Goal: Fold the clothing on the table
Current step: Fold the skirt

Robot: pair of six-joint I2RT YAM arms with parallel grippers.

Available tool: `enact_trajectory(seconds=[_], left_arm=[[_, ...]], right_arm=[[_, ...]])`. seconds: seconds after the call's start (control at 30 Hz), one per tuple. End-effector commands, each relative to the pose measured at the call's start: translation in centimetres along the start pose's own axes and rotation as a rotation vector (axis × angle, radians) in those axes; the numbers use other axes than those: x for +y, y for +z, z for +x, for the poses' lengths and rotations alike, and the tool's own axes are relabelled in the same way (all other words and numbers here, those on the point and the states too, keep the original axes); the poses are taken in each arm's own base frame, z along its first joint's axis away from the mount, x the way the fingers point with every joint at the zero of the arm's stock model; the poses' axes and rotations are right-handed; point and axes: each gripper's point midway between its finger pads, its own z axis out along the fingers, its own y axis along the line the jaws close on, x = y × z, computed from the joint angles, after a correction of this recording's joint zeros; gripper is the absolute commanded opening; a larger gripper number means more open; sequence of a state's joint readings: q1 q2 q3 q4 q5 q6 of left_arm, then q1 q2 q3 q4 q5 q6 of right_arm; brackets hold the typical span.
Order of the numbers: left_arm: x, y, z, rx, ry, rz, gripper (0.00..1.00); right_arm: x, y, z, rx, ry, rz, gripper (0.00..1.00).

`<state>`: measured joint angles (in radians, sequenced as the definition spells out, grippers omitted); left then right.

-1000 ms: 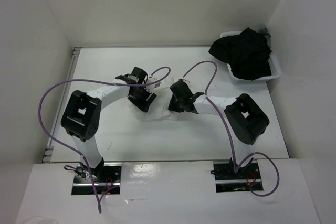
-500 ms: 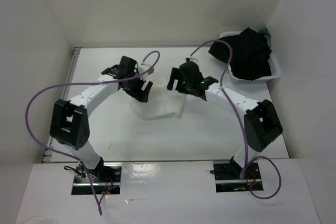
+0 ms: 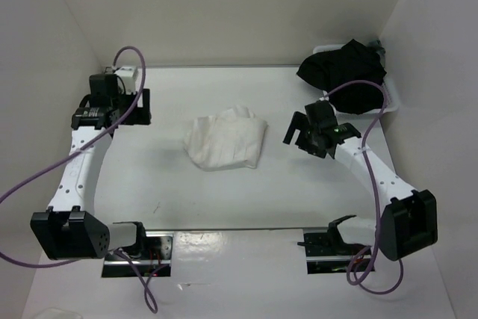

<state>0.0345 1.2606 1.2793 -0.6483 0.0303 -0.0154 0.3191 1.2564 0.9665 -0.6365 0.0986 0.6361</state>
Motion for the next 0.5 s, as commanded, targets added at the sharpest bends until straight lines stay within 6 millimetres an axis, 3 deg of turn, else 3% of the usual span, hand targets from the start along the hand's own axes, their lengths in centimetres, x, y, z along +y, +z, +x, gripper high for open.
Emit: enact_trajectory(seconds=[0.0,0.17,0.3,0.47], left_arm=[[3.7,-1.1,3.5,0.088,-0.1,-0.133,0.92],[5.8,-2.0,6.7,0.12,-0.124,-0.187,0.92],[6.2,-3.3,6.6,0.079,-0.137,-0.189,0.92],[5.7,-3.4,6.6,0.07,-0.138,-0.162,0.92]], right_arm=[[-0.3,-1.6,2.0,0.052,0.023,-0.049,0.99],[0.9,-4.9,1.7,-0.018,0.06,-0.179,0.99],[1.1,-6.1,1.9,-0.03,0.065,-0.229,0.99],[0.9,-6.4,2.7,-0.015,0.063,-0.245,0.99]])
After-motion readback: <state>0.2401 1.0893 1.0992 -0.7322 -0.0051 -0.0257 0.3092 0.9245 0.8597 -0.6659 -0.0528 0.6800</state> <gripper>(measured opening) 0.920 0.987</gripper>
